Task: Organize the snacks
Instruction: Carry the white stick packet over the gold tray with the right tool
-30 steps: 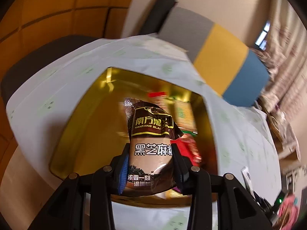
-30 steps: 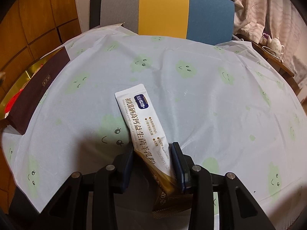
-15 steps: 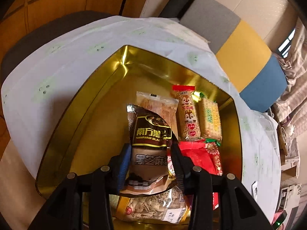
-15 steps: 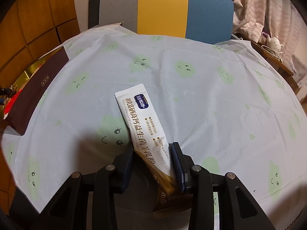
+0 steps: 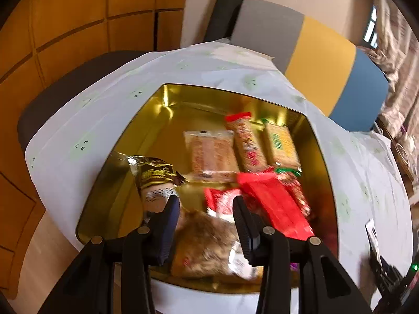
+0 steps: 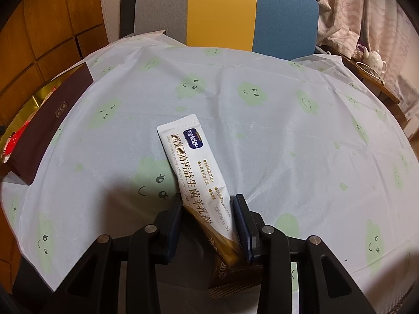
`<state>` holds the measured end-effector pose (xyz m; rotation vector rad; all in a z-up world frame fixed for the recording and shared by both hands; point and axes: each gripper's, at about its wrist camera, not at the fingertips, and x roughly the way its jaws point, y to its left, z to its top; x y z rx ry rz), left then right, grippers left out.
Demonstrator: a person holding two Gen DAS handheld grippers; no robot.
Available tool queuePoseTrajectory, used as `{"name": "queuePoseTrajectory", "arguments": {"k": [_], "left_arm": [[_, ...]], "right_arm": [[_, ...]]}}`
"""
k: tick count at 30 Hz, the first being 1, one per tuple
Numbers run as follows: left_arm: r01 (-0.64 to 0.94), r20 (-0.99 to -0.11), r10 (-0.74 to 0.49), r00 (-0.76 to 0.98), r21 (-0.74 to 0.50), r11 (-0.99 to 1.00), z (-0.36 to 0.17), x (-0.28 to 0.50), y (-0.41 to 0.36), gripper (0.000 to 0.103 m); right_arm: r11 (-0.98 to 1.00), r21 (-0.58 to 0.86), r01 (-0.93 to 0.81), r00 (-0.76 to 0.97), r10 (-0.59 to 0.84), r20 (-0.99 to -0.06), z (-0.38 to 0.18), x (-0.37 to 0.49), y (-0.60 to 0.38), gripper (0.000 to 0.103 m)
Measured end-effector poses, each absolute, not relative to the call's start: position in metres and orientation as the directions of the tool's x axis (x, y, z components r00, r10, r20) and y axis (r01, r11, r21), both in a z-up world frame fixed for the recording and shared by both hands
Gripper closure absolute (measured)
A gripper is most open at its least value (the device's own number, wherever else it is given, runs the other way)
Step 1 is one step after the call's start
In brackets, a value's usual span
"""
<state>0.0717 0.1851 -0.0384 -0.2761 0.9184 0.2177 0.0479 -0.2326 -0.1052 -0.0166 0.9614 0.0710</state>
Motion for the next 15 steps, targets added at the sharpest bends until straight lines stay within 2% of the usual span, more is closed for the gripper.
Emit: {"name": "queuePoseTrajectory", "arguments": {"k": [15], "left_arm": [[-0.167,-0.753,0.035,0.657,-0.1,0.981,-0.013,0.048,0.14,0.06]], "right_arm": [[0.994,0.1,-0.033,0.491,0.103,-0.865,-0.099,0.054,-0.235,0.065]]}}
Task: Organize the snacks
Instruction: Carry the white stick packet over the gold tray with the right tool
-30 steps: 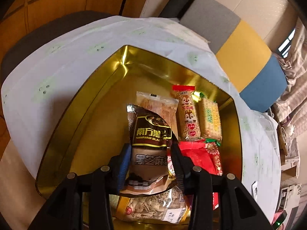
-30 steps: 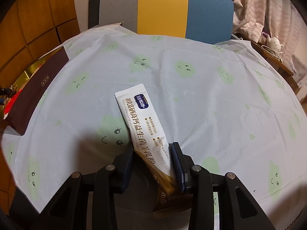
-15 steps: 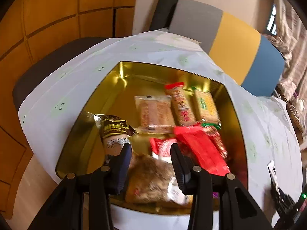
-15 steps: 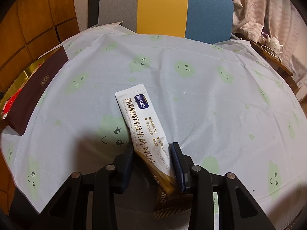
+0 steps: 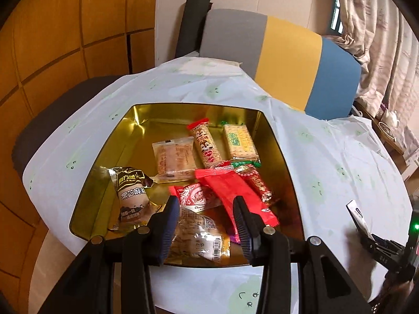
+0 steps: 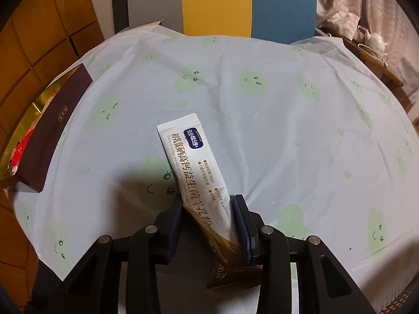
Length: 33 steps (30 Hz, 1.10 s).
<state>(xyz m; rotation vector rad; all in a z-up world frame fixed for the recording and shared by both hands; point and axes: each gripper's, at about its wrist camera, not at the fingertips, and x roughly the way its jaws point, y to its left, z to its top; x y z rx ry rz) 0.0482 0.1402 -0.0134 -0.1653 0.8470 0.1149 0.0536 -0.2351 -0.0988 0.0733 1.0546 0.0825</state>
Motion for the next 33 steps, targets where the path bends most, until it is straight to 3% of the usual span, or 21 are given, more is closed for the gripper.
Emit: {"name": "queuePoseTrajectory", "arguments": {"k": [7,25,33], "left_arm": [[-0.16,-0.748,0.043,0.662,-0.086,0.983,-0.013,0.04,0.14,0.06],[-0.17,-0.733,0.055,0.678,-0.083,0.982,-0.01,0.03,0.153,0.06],[-0.205,-0.736,0.065,0.674,-0.101,0.974,-0.014,0.028,0.167,0.06]], "right_arm": [[0.949,0.312,0.041,0.464,0.259,-0.847,-0.097,0.057,-0.25,0.066],[0.94,0.338,0.041,0.429,0.289,-0.856,-0.088,0.063,-0.231,0.066],[0.937,0.339,-0.09,0.456,0.341,-0.822,-0.053,0.07,-0.186,0.066]]}}
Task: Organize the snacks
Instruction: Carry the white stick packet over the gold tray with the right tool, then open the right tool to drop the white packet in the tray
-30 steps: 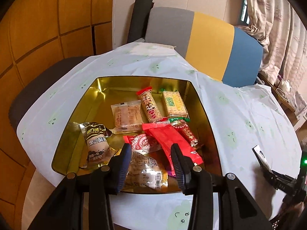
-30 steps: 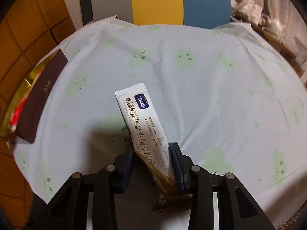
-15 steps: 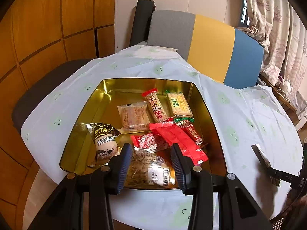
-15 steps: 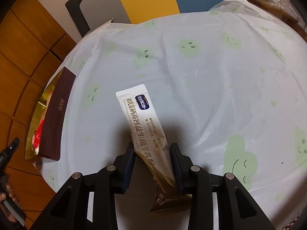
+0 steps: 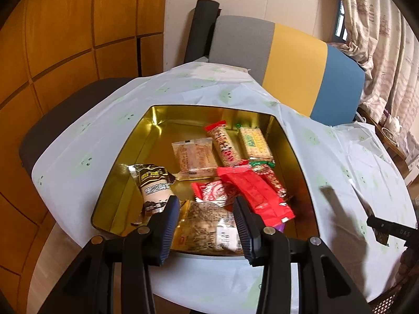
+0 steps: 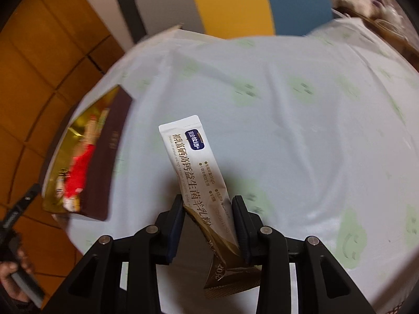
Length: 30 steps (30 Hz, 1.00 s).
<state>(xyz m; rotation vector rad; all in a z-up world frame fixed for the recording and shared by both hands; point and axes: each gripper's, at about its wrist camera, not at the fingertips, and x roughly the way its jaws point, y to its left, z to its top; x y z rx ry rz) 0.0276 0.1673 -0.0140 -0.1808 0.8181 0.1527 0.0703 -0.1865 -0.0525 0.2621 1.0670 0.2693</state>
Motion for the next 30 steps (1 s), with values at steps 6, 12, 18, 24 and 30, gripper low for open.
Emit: {"name": "queuePoseTrajectory", "arguments": {"k": [6,12,18,24,30], "left_arm": [[-0.249,-0.729,0.091,0.679,-0.112,0.962,-0.013,0.02,0.183,0.06],[-0.28,-0.73,0.11,0.674,-0.115,0.953,-0.015,0.017,0.196,0.06],[-0.286,-0.736,0.108,0.668,-0.12,0.951,-0.02,0.018,0.201,0.06],[-0.296,-0.751,0.112,0.651,-0.116,0.948,-0.028,0.019,0.205,0.06],[-0.291,-0.749,0.11,0.653,-0.115,0.95,-0.028,0.02,0.202,0.06]], "right_arm": [[0.9,0.347,-0.264,0.431,0.432,-0.793,-0.021,0.085,-0.12,0.066],[0.841,0.336,-0.424,0.394,0.505,-0.768,0.007,0.106,-0.041,0.066],[0.836,0.267,-0.48,0.349,0.461,-0.816,-0.01,0.144,0.033,0.066],[0.854,0.183,-0.487,0.321,0.37,-0.872,-0.044,0.164,0.056,0.064],[0.835,0.164,-0.526,0.366,0.396,-0.842,-0.037,0.147,0.049,0.063]]}}
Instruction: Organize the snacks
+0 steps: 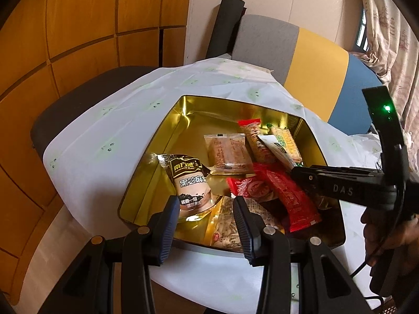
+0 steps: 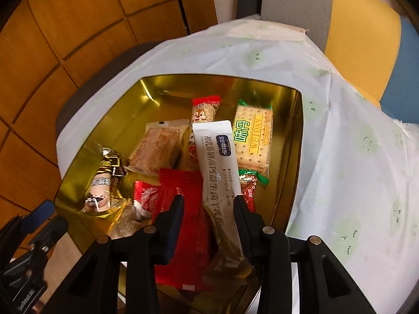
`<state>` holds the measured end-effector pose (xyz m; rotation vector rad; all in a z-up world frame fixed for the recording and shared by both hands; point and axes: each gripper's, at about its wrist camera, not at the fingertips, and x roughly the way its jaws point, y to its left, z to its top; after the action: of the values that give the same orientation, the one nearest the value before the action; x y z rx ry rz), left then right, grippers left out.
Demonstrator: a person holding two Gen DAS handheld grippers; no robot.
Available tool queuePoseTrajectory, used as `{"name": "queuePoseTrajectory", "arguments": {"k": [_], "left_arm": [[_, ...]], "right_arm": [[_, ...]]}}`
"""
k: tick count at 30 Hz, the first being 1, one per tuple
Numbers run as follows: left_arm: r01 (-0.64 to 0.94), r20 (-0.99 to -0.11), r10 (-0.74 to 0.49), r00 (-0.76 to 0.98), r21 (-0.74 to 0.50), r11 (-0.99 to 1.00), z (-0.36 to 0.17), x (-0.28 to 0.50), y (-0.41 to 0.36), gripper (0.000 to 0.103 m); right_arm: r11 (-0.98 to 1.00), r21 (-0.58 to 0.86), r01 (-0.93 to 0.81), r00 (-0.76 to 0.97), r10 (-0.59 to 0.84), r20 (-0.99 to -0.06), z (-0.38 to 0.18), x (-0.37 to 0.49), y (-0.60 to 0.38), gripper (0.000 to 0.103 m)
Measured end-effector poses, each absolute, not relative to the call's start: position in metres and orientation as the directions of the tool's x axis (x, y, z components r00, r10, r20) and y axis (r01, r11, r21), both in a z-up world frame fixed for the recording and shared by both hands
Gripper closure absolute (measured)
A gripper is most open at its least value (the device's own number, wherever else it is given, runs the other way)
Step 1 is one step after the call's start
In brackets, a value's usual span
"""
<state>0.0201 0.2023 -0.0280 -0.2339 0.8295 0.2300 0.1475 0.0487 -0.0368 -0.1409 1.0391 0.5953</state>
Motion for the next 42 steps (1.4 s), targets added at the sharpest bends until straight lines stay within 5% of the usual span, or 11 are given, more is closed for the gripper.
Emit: {"name": "queuePoseTrajectory", "arguments": {"k": [5,7,21,24,28,42], "left_arm": [[-0.275,-0.742,0.11,0.661,-0.104,0.956,-0.023,0.019,0.195,0.06],[-0.277,-0.738,0.12,0.664,-0.093,0.956,-0.021,0.018,0.192,0.06],[-0.325,-0.639,0.199,0.743,-0.083,0.942,0.012,-0.003,0.17,0.059],[-0.327,-0.628,0.214,0.748,-0.068,0.943,0.017,-0.006,0.159,0.056],[-0.32,-0.625,0.225,0.747,-0.041,0.947,0.022,-0.009,0.145,0.038],[-0.374,-0.542,0.334,0.771,0.039,0.927,0.034,-0.024,0.128,0.038]], "right_arm": [[0.827,0.157,-0.54,0.382,0.407,-0.83,-0.034,0.142,0.042,0.063],[0.828,0.152,-0.54,0.401,0.411,-0.818,-0.031,0.137,0.04,0.043],[0.923,0.169,-0.346,0.593,0.355,-0.723,-0.005,0.077,-0.025,0.029],[0.938,0.167,-0.304,0.607,0.325,-0.725,-0.006,0.064,-0.039,0.028],[0.95,0.143,-0.278,0.618,0.29,-0.73,-0.01,0.052,-0.048,0.028],[0.957,0.088,-0.276,0.685,0.26,-0.68,-0.002,0.026,-0.056,0.027]]}}
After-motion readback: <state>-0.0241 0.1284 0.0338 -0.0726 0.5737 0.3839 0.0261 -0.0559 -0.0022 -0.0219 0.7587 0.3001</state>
